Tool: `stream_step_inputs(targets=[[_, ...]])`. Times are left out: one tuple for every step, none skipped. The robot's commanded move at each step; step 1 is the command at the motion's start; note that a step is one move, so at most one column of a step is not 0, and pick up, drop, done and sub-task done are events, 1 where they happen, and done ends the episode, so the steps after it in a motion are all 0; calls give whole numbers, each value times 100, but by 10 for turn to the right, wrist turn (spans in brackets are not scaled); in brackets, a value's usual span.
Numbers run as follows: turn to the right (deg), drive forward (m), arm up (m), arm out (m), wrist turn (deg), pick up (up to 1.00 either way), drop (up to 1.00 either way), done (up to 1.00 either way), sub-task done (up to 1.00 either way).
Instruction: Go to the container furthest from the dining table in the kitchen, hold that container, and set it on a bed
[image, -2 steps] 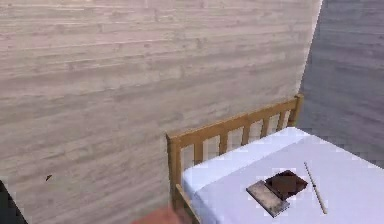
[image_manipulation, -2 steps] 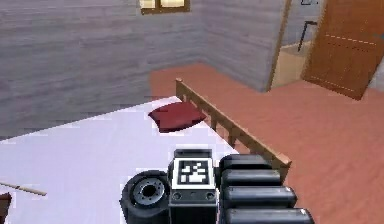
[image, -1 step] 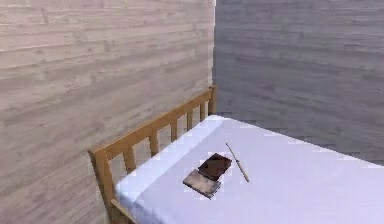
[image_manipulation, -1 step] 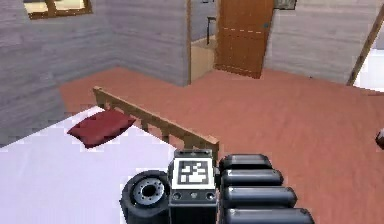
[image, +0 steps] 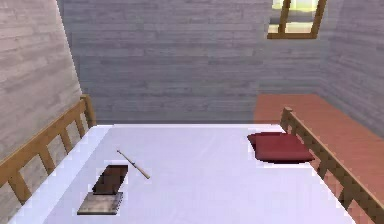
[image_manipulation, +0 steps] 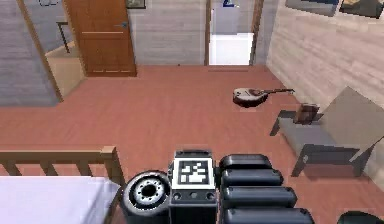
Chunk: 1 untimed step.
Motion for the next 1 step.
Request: stream_step_inputs(targets=[[0,20,0,0,0,0,0,0,0]])
